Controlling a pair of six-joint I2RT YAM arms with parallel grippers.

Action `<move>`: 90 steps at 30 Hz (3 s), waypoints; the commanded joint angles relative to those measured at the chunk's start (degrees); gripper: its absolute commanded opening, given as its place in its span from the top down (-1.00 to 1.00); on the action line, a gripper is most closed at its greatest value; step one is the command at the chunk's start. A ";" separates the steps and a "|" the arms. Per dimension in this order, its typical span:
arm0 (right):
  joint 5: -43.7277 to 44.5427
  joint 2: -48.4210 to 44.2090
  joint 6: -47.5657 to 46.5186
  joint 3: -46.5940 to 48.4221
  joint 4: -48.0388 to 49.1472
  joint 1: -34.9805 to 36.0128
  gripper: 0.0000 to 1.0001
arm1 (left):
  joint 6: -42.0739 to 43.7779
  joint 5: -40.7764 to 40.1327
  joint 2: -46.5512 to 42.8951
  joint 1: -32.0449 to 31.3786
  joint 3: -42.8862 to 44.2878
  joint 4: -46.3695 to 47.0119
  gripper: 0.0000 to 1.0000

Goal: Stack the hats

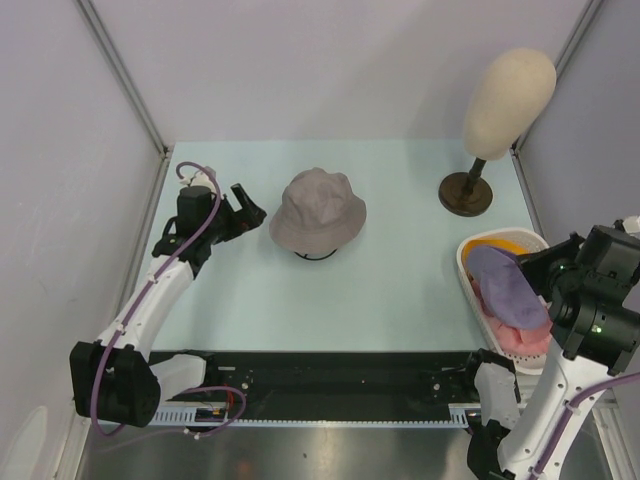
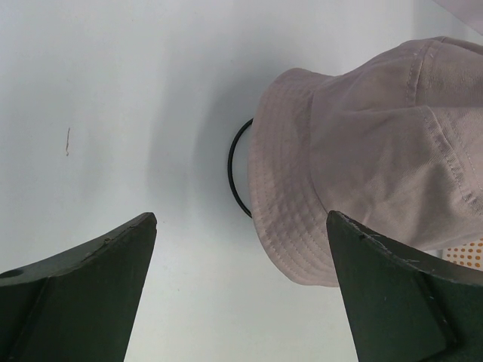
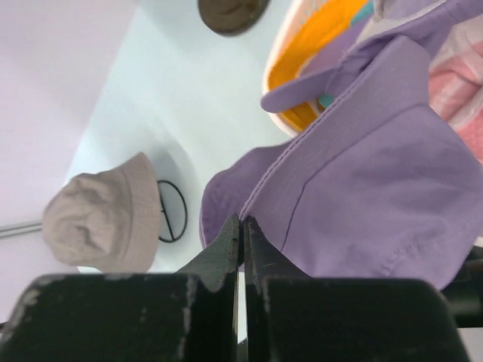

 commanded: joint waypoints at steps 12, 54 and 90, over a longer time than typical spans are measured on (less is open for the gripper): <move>-6.89 1.50 2.64 19.86 -8.60 -0.01 1.00 | -0.11 0.31 -3.35 -0.87 2.52 0.19 -0.99; 13.94 47.54 -6.06 41.04 13.98 50.79 1.00 | 18.08 31.69 4.81 -18.62 28.80 2.56 -0.99; 3.56 51.33 -4.04 40.52 21.46 56.07 1.00 | 17.73 20.17 18.00 -28.38 30.91 13.64 -0.01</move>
